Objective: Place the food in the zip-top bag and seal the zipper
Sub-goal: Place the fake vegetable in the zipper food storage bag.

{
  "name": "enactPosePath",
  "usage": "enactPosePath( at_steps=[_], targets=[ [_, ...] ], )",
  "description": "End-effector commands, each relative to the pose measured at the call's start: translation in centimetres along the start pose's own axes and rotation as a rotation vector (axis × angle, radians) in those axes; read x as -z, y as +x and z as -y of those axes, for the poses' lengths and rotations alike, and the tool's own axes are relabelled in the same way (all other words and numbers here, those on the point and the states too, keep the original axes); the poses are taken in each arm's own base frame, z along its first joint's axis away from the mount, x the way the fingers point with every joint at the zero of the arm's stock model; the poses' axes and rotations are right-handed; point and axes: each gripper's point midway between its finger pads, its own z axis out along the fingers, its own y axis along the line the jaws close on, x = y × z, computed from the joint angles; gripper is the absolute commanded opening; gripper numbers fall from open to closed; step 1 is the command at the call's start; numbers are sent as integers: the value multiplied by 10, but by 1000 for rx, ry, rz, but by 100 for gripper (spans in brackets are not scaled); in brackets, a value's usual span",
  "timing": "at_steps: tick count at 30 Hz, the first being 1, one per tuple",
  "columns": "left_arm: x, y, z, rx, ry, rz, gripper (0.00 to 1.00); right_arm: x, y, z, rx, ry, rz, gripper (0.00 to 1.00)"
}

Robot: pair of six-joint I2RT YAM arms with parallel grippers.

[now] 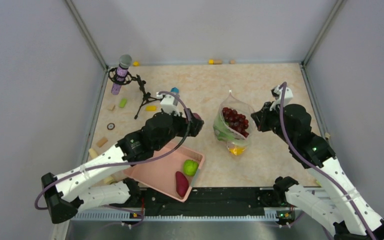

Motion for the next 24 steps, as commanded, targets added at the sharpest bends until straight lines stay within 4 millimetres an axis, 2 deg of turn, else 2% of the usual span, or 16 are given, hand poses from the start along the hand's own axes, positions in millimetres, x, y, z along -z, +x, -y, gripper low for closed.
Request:
enactPosePath(
  at_steps=[1, 6, 11, 15, 17, 20, 24],
  targets=[
    [0, -56, 97, -59, 354, 87, 0, 3, -9, 2, -12, 14, 30, 0],
    [-15, -66, 151, -134, 525, 51, 0, 2, -8, 0, -12, 1, 20, 0],
    [-33, -63, 180, -180, 604, 1, 0, 3, -8, 0, -12, -2, 24, 0],
    [-54, -53, 186, -199, 592, -49, 2, 5, -9, 0, -13, 2, 32, 0],
    [-63, -45, 186, -207, 584, -80, 7, 5, -10, 0, -13, 2, 34, 0],
    [-71, -37, 187, -196, 583, -111, 21, 5, -9, 0, -13, 0, 32, 0],
    [-70, -31, 191, -198, 610, -130, 48, 4, -9, 2, -12, 10, 31, 0]
  ],
)
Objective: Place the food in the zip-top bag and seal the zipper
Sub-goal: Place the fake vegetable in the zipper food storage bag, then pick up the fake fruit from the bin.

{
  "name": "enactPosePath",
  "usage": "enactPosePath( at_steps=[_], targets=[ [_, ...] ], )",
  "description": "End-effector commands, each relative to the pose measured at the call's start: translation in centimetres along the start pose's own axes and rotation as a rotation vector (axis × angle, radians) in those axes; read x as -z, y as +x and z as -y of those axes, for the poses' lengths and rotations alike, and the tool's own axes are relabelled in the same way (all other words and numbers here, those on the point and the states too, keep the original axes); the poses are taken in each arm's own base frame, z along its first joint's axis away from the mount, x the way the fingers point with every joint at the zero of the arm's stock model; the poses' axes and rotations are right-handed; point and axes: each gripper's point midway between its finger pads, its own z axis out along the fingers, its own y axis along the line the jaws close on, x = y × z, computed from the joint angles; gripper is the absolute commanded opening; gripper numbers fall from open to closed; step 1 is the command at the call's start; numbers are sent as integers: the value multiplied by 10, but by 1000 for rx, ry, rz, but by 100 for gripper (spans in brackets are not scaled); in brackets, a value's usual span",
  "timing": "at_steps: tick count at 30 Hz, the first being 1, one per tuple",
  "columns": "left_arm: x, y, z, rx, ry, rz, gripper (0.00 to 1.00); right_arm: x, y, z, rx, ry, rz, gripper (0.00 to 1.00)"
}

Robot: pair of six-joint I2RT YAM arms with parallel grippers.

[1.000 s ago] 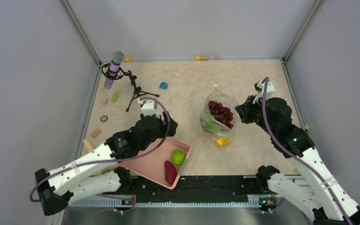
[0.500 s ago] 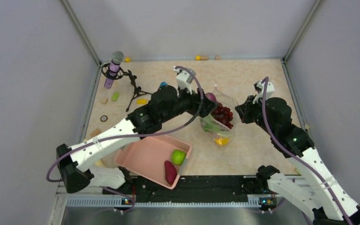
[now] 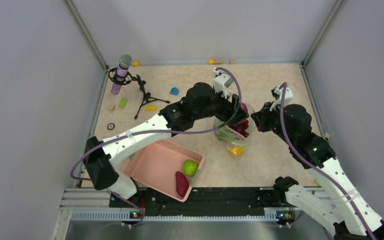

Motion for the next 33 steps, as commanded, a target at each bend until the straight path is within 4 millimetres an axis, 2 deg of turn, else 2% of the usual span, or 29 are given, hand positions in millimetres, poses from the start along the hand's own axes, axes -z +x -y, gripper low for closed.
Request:
enactPosePath(
  at_steps=[1, 4, 8, 10, 13, 21, 22, 27, 33],
  targets=[
    [4, -20, 24, -24, 90, 40, 55, 3, -9, 2, -12, 11, 28, 0],
    [6, -16, 29, -38, 124, 19, 77, 3, -9, 2, -12, 11, 28, 0],
    [13, -10, 36, -55, 166, -12, 90, 4, -10, 3, -12, 20, 30, 0],
    [18, -1, 39, -63, 196, -30, 98, 5, -10, 4, -11, 24, 34, 0],
    [27, 8, 37, -59, 205, -25, 99, 5, -11, 5, -11, 28, 37, 0],
    [63, 14, 34, -47, 190, 42, 99, 6, -10, 4, -10, 21, 34, 0],
    [68, 10, 33, -51, 183, 74, 99, 7, -10, 4, -9, 21, 35, 0],
    [89, 7, 18, -37, 98, 151, 99, 7, -11, 4, -10, 24, 36, 0],
    [110, 16, -1, 4, 5, 184, 99, 9, -14, 4, -13, 21, 51, 0]
  ],
)
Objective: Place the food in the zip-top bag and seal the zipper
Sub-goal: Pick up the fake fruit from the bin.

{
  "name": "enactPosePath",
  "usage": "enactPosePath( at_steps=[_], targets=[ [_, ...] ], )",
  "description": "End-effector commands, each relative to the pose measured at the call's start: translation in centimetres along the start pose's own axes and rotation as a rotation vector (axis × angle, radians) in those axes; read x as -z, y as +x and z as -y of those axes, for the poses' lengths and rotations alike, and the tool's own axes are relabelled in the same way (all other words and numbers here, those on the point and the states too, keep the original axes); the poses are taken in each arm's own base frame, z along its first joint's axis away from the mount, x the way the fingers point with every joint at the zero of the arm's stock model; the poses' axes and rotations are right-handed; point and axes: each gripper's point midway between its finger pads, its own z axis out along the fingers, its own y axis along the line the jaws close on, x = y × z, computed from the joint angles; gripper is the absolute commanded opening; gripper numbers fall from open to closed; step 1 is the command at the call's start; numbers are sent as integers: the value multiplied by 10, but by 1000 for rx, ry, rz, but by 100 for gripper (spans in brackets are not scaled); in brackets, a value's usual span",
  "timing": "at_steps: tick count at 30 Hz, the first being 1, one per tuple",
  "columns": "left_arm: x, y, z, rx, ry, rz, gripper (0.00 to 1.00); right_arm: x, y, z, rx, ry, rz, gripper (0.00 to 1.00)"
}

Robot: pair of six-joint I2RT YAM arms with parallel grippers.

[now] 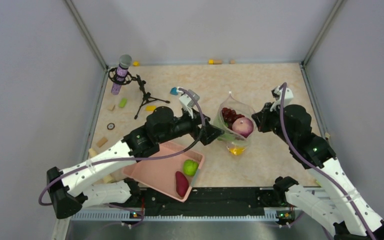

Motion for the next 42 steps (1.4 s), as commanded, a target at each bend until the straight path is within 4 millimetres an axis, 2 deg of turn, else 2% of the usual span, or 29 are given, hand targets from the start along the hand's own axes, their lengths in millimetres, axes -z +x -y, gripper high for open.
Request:
enactPosePath(
  at_steps=[1, 7, 12, 16, 20, 25, 28, 34, 42],
  targets=[
    [14, -10, -10, 32, -70, 95, 99, 10, -18, 1, -17, 5, 72, 0],
    [34, 18, -45, 100, -241, 70, 99, 16, -34, 2, -33, 15, 145, 0],
    [69, 38, -80, 161, -429, 92, 99, 26, -53, -24, -43, -114, 179, 0],
    [93, 60, -99, 236, -521, 115, 99, 36, -61, -33, -46, -170, 227, 0],
    [109, 102, -114, 302, -586, 41, 99, 44, -69, -30, -46, -156, 262, 0],
    [131, 156, -127, 387, -667, -95, 99, 39, -62, -15, -45, -77, 252, 0],
    [140, 180, -133, 420, -709, -157, 99, 39, -58, -13, -41, -67, 247, 0],
    [134, 214, -125, 460, -659, -290, 99, 40, -50, 2, -43, 3, 249, 0],
    [104, 220, -108, 472, -512, -323, 99, 39, -46, 4, -43, 11, 237, 0]
  ],
)
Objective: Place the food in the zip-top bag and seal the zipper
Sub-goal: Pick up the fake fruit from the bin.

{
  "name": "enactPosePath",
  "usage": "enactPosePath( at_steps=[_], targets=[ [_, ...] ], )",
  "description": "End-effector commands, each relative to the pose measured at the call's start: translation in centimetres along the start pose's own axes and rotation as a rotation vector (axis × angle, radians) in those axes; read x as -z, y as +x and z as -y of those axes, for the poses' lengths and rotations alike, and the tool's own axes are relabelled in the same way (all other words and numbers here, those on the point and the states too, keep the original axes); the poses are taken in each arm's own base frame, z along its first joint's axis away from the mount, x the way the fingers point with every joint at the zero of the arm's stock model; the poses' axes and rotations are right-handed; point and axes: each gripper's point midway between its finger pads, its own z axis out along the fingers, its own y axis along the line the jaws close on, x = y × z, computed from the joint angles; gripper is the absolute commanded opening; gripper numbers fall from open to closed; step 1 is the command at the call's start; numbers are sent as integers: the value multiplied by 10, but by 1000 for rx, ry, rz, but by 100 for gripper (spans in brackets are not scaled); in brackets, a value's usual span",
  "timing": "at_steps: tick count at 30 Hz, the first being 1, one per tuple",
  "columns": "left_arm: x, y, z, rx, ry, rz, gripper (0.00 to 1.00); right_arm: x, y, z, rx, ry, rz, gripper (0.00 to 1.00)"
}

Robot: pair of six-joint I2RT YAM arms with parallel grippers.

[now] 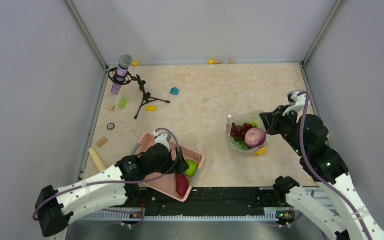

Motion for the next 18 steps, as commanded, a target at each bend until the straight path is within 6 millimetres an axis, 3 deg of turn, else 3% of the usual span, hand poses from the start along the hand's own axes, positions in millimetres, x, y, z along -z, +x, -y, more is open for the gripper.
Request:
enactPosePath(
  at_steps=[1, 10, 18],
  targets=[
    [-7, -2, 31, -7, 134, -12, 99, 2, -21, 1, -4, 8, 84, 0],
    [-29, 1, 33, -12, 105, -38, 98, 0, -18, 1, -3, 8, 72, 0],
    [-43, 4, 40, -41, 98, -83, 92, -1, -16, 1, -2, 10, 66, 0]
  ],
)
